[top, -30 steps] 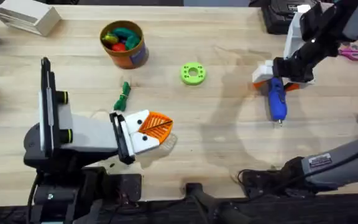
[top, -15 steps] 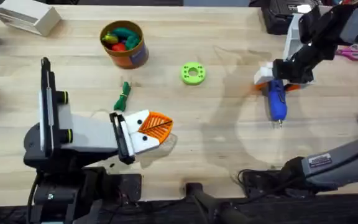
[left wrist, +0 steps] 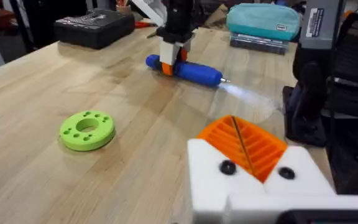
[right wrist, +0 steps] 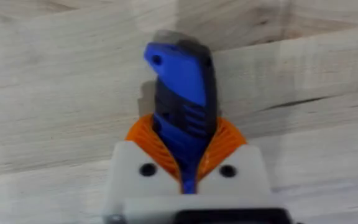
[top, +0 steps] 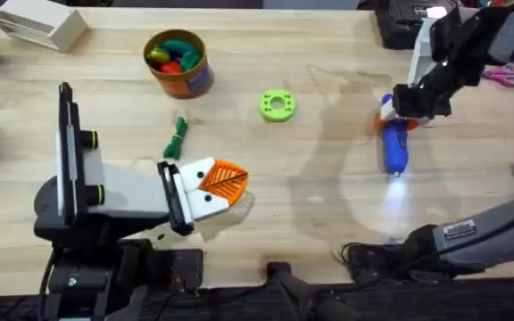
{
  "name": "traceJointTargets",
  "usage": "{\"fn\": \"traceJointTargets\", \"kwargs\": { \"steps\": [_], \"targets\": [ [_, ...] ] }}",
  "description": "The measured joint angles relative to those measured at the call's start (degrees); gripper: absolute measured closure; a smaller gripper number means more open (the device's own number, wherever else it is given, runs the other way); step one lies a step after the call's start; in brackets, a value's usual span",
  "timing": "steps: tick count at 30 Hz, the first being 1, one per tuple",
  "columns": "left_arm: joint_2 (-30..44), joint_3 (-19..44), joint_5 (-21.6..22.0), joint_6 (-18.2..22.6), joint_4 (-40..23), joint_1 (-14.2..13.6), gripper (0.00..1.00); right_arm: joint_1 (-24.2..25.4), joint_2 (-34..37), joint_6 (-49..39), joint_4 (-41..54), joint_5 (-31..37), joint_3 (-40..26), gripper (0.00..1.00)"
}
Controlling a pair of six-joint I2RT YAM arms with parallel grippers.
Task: Pick up the gripper from the table and insert it into the empty holder that is missing its gripper. Then pick up a screw, insert it into the mounting hole, and use the screwdriver to tighten it. Finally, clean up the table by picking up the vegetable and placing it into the bucket.
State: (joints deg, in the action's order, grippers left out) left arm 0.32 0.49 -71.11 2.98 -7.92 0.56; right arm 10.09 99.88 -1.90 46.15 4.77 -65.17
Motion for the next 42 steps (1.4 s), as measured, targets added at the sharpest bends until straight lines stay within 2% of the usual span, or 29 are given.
{"fn": "traceJointTargets", "kwargs": {
  "steps": [1, 2, 16, 22, 26, 32, 42],
  "targets": [
    [-0.01, 0.00, 0.00, -0.02, 0.00, 0.00, 0.994, 0.00, 0.00, 0.05, 0.04, -0.03, 0.03, 0.964],
    [-0.02, 0.00, 0.00, -0.01, 0.00, 0.00, 0.994, 0.00, 0.00, 0.14, 0.06, -0.09, 0.07, 0.977],
    [-0.02, 0.00, 0.00, 0.00, 0.00, 0.00, 0.994, 0.00, -0.68, 1.10, 0.37, -0.57, 0.09, 0.972],
    [0.00, 0.00, 0.00, -0.02, 0.00, 0.00, 0.994, -0.45, -9.23, 1.77, 0.86, -2.18, -0.57, 0.972],
    [-0.02, 0.00, 0.00, -0.02, 0.00, 0.00, 0.994, -2.16, -16.48, 2.86, -0.83, -2.43, -3.60, 0.972],
    [-0.02, 0.00, 0.00, 0.00, 0.00, 0.00, 0.994, -6.55, -23.53, 3.90, -10.75, -6.85, -7.36, 0.972],
    [-0.02, 0.00, 0.00, -0.02, 0.00, 0.00, 0.994, -14.74, -28.46, 11.20, -31.53, -21.71, -7.63, 0.972]
  ]
}}
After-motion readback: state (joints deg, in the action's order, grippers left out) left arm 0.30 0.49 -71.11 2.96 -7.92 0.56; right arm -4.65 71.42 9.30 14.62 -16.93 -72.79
